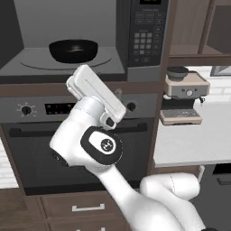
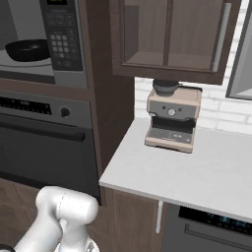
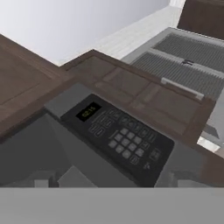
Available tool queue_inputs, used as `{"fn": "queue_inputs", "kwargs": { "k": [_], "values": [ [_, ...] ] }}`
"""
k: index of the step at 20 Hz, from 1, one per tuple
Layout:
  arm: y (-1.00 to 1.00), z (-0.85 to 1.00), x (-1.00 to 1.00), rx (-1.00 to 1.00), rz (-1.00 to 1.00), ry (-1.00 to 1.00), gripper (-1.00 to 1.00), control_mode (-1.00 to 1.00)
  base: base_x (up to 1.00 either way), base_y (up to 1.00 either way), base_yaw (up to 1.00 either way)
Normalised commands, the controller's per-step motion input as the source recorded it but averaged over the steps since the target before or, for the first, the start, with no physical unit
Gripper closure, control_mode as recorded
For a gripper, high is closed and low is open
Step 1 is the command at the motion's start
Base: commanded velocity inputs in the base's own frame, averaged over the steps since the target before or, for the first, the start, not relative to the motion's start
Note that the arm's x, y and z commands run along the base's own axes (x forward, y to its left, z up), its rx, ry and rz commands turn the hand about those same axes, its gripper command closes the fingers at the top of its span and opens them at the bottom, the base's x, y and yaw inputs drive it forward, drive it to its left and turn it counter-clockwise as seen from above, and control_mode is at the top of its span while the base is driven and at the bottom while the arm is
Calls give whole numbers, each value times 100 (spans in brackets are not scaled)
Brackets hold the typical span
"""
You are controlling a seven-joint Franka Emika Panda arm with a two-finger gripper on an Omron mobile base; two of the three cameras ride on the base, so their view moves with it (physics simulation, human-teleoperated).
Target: Open the microwave, place the bowl with waffle inside the microwave, then close the microwave door and turn it on.
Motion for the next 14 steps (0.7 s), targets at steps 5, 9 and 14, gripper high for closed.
{"fn": "queue_inputs", "kwargs": {
  "k": [5, 9, 14],
  "values": [
    [-13, -71, -31, -13, -25, 1, -100, -100, 0, 0, 0],
    [12, -39, 0, -13, -23, -1, -100, -100, 0, 0, 0],
    [60, -8, 0, -16, -4, -15, -100, -100, 0, 0, 0]
  ]
}}
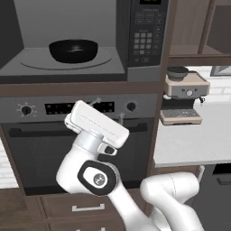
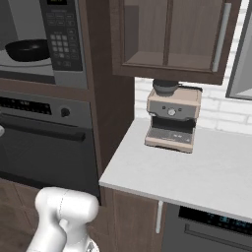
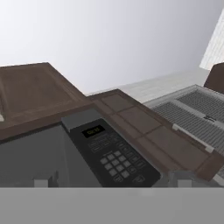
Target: Open the microwave, place the bowl with waffle inside the microwave, then close the microwave door and turn it on.
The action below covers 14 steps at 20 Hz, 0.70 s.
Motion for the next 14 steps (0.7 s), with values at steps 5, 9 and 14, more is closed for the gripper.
{"fn": "queue_inputs", "kwargs": {
  "k": [5, 9, 14],
  "values": [
    [74, -6, 0, -17, 0, -16, -100, -100, 0, 0, 0],
    [78, -17, 0, -19, 0, -4, -100, -100, 0, 0, 0],
    [66, -26, 0, -19, -1, 0, 100, -100, 0, 0, 0]
  ]
}}
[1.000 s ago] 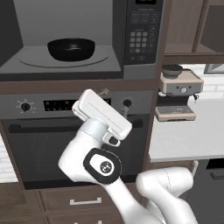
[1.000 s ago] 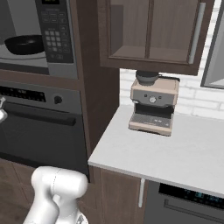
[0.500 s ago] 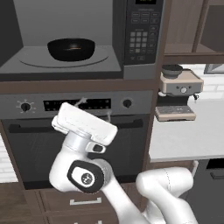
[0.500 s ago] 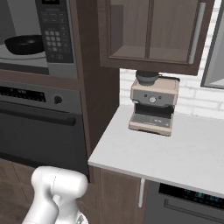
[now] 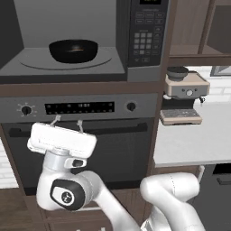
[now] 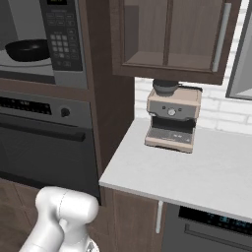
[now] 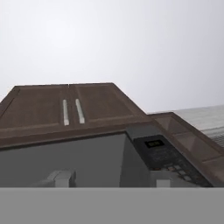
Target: Open the microwave, place the bowl with waffle inside the microwave, then close the microwave door and turn it on.
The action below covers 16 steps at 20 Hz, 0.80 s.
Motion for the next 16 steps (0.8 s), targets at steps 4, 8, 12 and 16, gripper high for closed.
{"fn": "queue_inputs", "kwargs": {
  "k": [4, 8, 12, 16],
  "values": [
    [59, -14, 0, -14, -1, 0, 100, -100, 0, 0, 0],
    [65, -6, 0, -12, -1, 0, 100, -100, 0, 0, 0],
    [65, -22, 0, -15, -1, 0, 100, -100, 0, 0, 0],
    [63, -41, 0, -19, 0, 0, 100, -100, 0, 0, 0]
  ]
}}
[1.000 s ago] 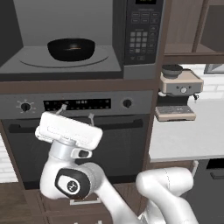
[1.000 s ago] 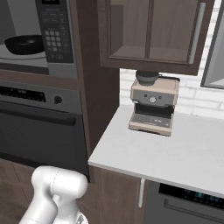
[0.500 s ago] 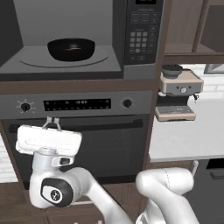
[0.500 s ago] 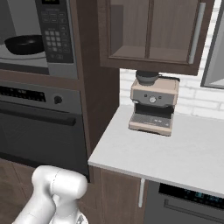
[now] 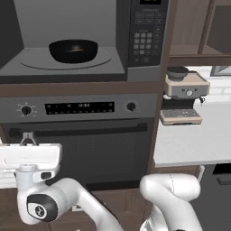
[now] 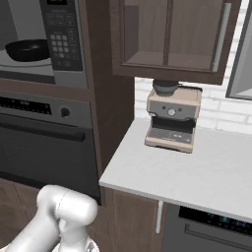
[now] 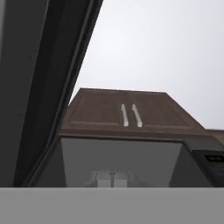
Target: Open the microwave, place the bowl with waffle inside the microwave, then close the microwave door and turn it on.
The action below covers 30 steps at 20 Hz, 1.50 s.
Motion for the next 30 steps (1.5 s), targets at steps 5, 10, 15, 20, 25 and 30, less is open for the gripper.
{"fn": "queue_inputs", "kwargs": {
  "k": [5, 10, 15, 20, 25, 30],
  "values": [
    [65, -17, -3, -12, 0, -3, 100, -100, 0, 0, 0],
    [67, -15, -1, -12, -2, -2, 100, -100, 0, 0, 0],
    [65, -20, 0, -13, -3, 0, 100, -100, 0, 0, 0],
    [56, -1, 0, -4, -3, -3, 100, -100, 0, 0, 0],
    [50, 0, 0, 0, -4, -7, 100, -100, 0, 0, 0],
    [51, 0, 0, 0, -3, -6, 100, -100, 0, 0, 0]
  ]
}}
